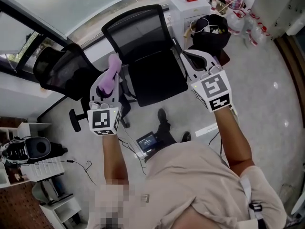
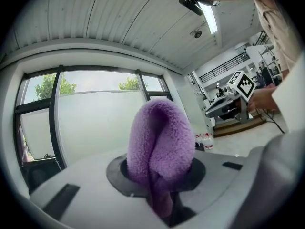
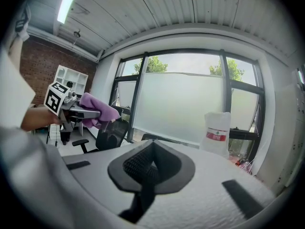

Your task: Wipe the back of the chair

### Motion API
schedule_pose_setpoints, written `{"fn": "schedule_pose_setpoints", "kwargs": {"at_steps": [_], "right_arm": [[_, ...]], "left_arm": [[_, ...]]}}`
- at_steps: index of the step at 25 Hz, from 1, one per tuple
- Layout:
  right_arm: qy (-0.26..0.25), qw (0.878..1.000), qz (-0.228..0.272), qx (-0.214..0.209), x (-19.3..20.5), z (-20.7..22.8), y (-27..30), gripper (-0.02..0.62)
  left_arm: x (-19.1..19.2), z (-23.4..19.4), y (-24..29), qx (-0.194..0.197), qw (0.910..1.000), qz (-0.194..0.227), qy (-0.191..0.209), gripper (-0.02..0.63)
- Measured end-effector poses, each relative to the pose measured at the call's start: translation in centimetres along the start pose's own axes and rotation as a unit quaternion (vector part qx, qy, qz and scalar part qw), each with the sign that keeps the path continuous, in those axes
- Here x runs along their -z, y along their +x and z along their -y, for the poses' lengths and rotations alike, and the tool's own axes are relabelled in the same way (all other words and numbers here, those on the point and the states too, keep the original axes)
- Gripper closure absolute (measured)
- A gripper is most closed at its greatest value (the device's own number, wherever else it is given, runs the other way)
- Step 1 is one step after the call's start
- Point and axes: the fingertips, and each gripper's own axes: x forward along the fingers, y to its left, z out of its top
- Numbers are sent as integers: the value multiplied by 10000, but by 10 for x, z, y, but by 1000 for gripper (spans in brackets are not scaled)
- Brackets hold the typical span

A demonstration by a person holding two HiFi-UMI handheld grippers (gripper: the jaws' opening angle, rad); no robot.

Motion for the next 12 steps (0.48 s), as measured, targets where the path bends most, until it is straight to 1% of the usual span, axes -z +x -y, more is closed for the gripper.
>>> {"fn": "schedule_pose_setpoints", "kwargs": {"at_steps": [7, 9, 12], "right_arm": [[-63, 9995, -129, 279, 7, 29, 44, 601], [-66, 9993, -197, 299, 6, 36, 61, 601], [-58, 9992, -270, 275, 4, 42, 89, 601]], "left_arm": [[24, -29, 69, 117, 9999, 81, 46, 529], [26, -42, 88, 120, 9999, 81, 88, 530], [33, -63, 112, 79, 9999, 51, 36, 530]]}}
